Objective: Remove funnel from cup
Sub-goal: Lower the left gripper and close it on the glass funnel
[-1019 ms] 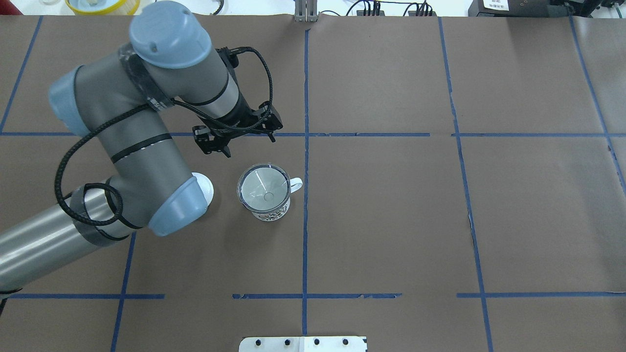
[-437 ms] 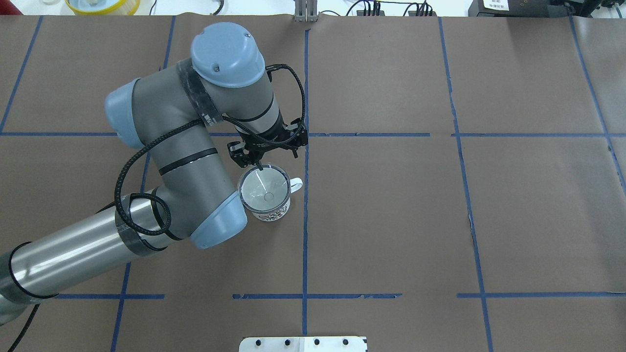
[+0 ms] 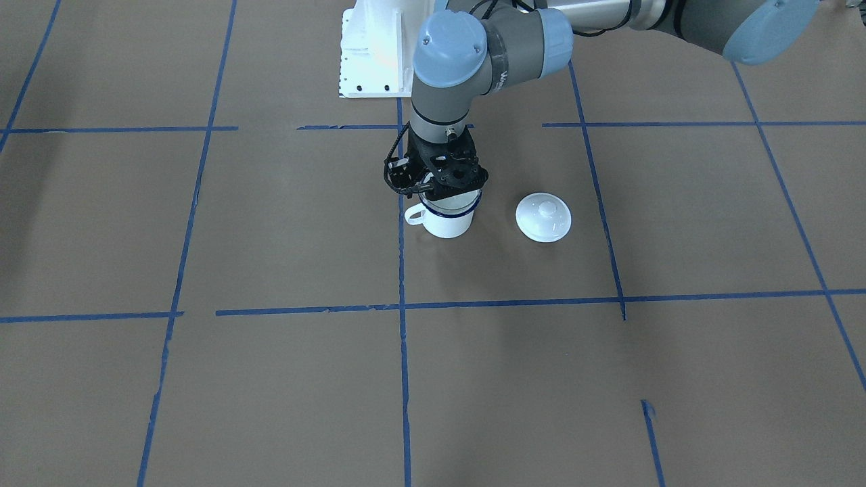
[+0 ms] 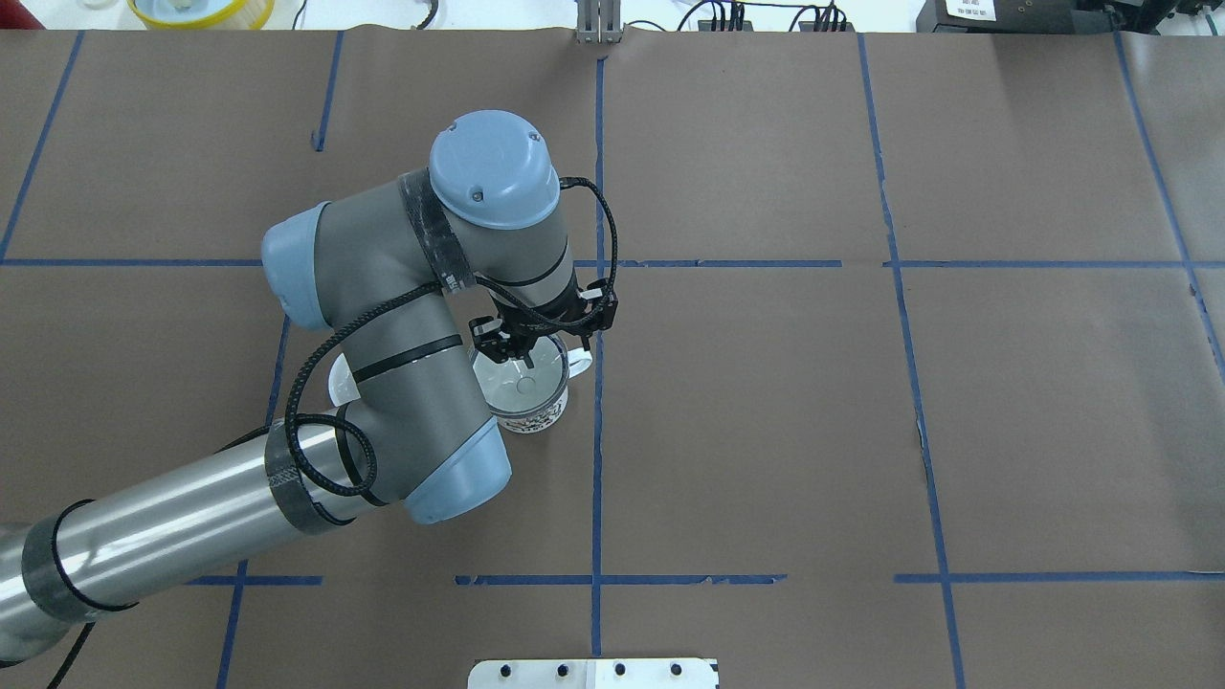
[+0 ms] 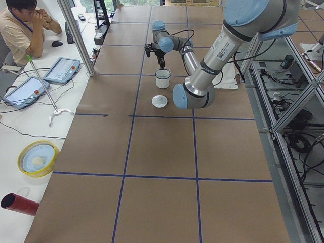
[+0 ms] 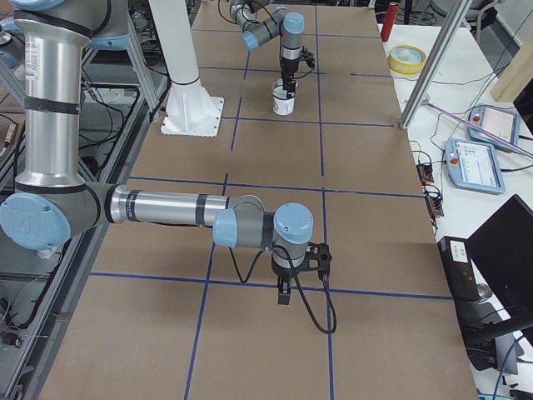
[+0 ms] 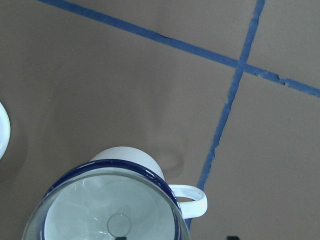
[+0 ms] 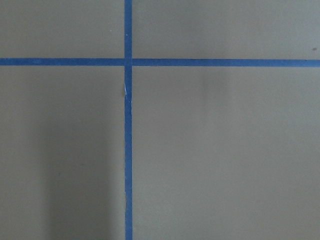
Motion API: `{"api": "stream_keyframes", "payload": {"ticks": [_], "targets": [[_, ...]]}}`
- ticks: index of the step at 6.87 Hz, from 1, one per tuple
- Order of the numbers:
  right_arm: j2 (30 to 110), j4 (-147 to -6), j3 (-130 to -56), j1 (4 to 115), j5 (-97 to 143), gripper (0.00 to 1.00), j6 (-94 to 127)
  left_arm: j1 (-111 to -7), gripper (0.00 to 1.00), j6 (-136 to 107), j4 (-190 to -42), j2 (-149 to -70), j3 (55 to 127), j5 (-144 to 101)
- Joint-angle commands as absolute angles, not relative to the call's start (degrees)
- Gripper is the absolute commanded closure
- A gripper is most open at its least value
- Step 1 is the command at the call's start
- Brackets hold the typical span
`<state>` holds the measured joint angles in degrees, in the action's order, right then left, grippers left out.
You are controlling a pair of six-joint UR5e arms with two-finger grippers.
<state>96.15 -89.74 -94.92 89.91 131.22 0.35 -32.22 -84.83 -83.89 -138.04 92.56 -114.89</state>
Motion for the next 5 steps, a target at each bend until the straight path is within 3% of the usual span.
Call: {"api": "stream_keyframes", "payload": {"ticks": [1,5], "targets": [[96.2,-89.7,-94.9,89.9,131.2,0.00,0.4,-32.0,0.44,-84.5,-83.9,-138.7,92.4,-114.8],[96.2,-89.7,-94.9,89.9,131.2,0.00,0.4,-32.0,0.44,-84.2,-84.1,-139.4,91.3,-114.8]]}}
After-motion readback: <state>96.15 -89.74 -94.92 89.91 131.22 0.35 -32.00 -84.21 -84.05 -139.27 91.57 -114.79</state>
